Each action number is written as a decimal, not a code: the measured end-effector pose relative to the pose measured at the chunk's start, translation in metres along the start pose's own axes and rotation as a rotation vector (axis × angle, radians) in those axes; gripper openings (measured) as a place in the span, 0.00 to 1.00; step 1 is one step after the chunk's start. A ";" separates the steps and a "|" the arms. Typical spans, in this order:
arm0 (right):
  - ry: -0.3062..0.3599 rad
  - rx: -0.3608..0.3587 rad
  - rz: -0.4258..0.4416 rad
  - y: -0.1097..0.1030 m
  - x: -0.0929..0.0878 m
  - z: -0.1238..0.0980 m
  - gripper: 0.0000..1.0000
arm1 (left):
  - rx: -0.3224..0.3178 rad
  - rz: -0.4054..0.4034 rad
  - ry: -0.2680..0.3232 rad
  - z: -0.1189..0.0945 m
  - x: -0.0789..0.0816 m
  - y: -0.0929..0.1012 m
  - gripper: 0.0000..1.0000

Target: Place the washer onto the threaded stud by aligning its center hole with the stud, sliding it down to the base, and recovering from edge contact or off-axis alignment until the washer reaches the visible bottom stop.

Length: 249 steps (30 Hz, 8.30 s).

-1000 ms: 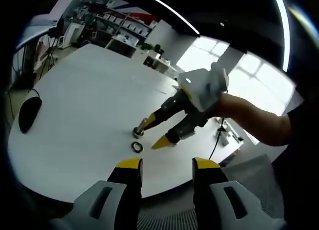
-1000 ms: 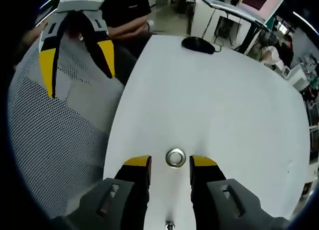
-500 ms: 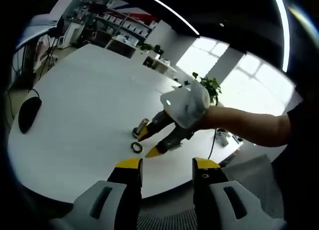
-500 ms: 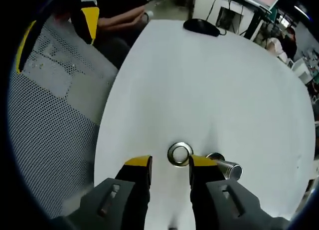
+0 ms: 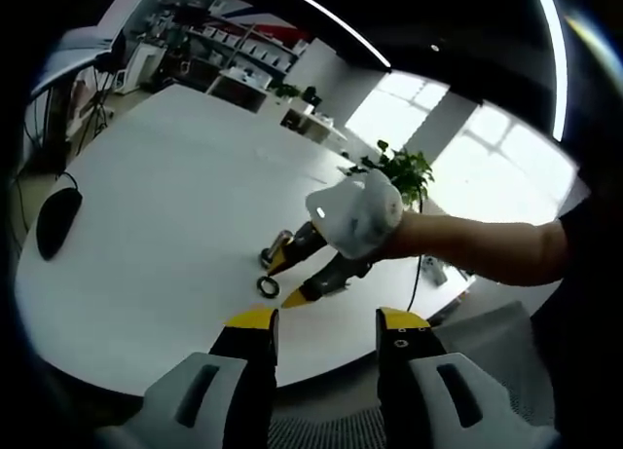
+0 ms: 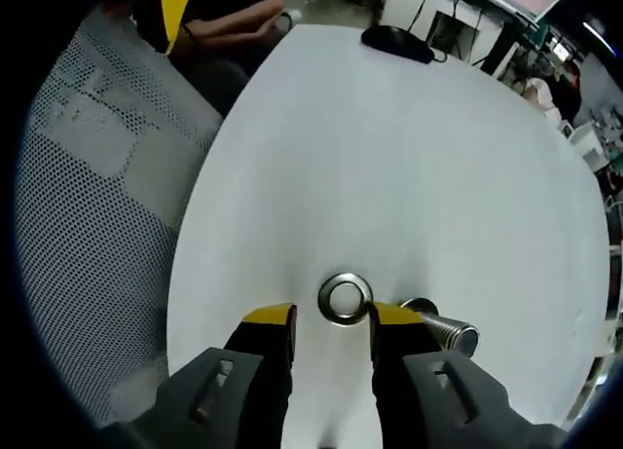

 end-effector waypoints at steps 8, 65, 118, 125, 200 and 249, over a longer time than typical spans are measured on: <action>0.013 -0.013 -0.017 0.006 0.007 0.002 0.31 | 0.000 0.001 -0.001 0.000 0.000 0.000 0.38; 0.038 0.058 0.034 -0.018 -0.003 -0.002 0.14 | 0.000 0.000 -0.007 0.000 -0.001 0.000 0.38; 0.082 -0.062 0.050 0.022 0.007 -0.080 0.23 | -0.001 0.005 -0.017 0.000 -0.002 0.001 0.38; 0.070 -0.079 0.018 0.034 0.015 -0.084 0.23 | -0.004 0.004 -0.025 0.001 -0.003 0.001 0.38; -0.174 0.062 -0.139 0.058 -0.001 -0.015 0.24 | 0.006 -0.008 -0.029 0.001 -0.004 -0.001 0.38; 0.893 -0.566 0.922 -0.135 -0.113 -0.232 0.44 | 0.030 0.107 -0.073 -0.002 -0.013 0.007 0.33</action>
Point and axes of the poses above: the point that each gripper's makers call its tool centre point, and the gripper's own axes: z roughly forward along the fingers, y roughly to its right, x roughly out of its top, the point moved 4 cm from there along -z, roughly backward along the fingers, and after that the axes turned 9 degrees about y, right-handed, at the moved point
